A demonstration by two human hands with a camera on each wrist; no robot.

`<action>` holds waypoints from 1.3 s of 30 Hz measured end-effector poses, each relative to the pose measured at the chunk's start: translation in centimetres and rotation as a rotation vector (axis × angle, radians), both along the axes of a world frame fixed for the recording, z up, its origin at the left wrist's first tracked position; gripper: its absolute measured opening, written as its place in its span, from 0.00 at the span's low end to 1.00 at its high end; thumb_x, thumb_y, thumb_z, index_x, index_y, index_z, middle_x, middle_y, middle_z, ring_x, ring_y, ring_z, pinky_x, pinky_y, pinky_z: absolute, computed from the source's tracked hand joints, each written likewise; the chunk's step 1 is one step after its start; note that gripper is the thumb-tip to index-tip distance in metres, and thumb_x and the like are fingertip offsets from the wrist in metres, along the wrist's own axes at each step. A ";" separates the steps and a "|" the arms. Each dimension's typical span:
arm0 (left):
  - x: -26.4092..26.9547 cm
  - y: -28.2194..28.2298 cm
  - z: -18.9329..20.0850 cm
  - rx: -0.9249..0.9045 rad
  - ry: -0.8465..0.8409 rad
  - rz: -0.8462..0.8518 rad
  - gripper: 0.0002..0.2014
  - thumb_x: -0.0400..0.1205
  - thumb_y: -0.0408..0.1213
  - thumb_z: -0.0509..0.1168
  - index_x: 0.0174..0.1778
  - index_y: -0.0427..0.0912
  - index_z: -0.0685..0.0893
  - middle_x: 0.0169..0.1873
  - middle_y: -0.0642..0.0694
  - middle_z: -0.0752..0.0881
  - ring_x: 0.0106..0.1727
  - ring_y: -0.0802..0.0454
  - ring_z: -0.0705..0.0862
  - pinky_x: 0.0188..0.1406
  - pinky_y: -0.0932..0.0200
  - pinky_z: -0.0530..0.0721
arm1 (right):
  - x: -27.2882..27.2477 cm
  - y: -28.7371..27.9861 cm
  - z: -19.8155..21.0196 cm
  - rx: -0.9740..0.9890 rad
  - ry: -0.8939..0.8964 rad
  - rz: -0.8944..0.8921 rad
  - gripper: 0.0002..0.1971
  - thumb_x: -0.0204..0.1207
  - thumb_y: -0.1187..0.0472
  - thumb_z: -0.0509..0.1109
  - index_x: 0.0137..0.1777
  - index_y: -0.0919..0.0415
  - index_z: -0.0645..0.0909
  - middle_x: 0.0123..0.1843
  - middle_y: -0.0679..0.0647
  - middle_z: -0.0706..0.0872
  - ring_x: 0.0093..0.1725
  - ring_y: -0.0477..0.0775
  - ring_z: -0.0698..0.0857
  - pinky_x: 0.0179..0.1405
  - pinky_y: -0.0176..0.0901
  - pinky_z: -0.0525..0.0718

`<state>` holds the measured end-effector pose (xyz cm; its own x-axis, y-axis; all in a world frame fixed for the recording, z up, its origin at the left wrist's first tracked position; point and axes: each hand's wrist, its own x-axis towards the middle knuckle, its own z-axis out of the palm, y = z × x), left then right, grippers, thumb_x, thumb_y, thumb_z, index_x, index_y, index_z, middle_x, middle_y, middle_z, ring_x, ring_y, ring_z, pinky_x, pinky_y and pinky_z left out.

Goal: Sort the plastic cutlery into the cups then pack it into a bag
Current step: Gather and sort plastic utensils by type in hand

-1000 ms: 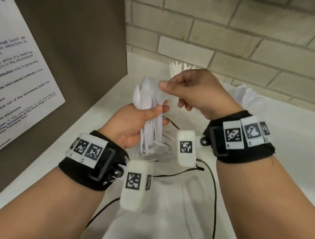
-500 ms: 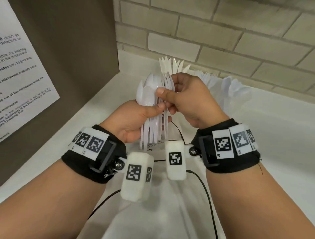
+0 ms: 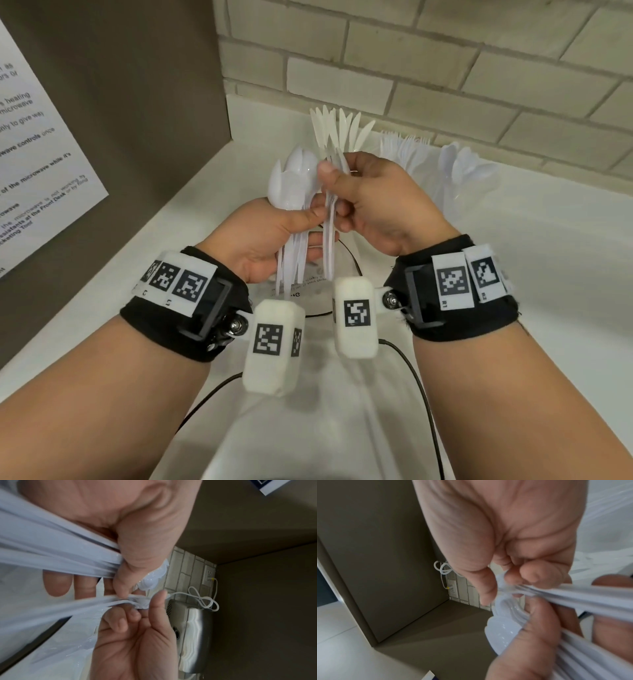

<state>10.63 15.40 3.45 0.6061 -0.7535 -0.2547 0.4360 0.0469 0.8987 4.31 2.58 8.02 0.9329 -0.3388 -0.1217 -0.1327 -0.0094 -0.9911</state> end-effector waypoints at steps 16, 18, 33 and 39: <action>0.5 2.1 -0.4 -0.444 0.270 -0.613 0.20 0.68 0.51 0.76 0.44 0.38 0.83 0.22 0.52 0.68 0.17 0.64 0.63 0.12 0.72 0.67 | -0.7 0.1 0.4 0.029 -0.179 0.248 0.18 0.82 0.60 0.67 0.71 0.55 0.74 0.22 0.45 0.77 0.16 0.44 0.67 0.17 0.34 0.65; 0.4 1.9 -0.4 -0.413 0.251 -0.643 0.21 0.68 0.52 0.76 0.43 0.38 0.83 0.22 0.52 0.68 0.17 0.66 0.66 0.13 0.72 0.67 | -0.8 0.3 0.1 0.024 -0.229 0.386 0.21 0.79 0.65 0.69 0.72 0.55 0.74 0.23 0.53 0.79 0.17 0.46 0.74 0.16 0.34 0.67; -1.0 0.8 -0.1 0.054 -0.353 -0.110 0.20 0.67 0.53 0.65 0.45 0.40 0.86 0.37 0.39 0.90 0.40 0.44 0.90 0.50 0.45 0.89 | 0.0 0.4 -0.4 -0.404 -0.121 -0.015 0.07 0.81 0.67 0.65 0.52 0.57 0.83 0.27 0.47 0.80 0.14 0.40 0.73 0.19 0.33 0.74; -0.6 1.1 0.1 0.137 -0.393 -0.212 0.08 0.71 0.43 0.77 0.39 0.47 0.86 0.28 0.43 0.79 0.21 0.51 0.75 0.23 0.57 0.81 | -0.7 0.4 -0.5 -0.354 -0.121 0.175 0.11 0.82 0.53 0.66 0.58 0.57 0.83 0.23 0.45 0.79 0.22 0.48 0.77 0.22 0.35 0.77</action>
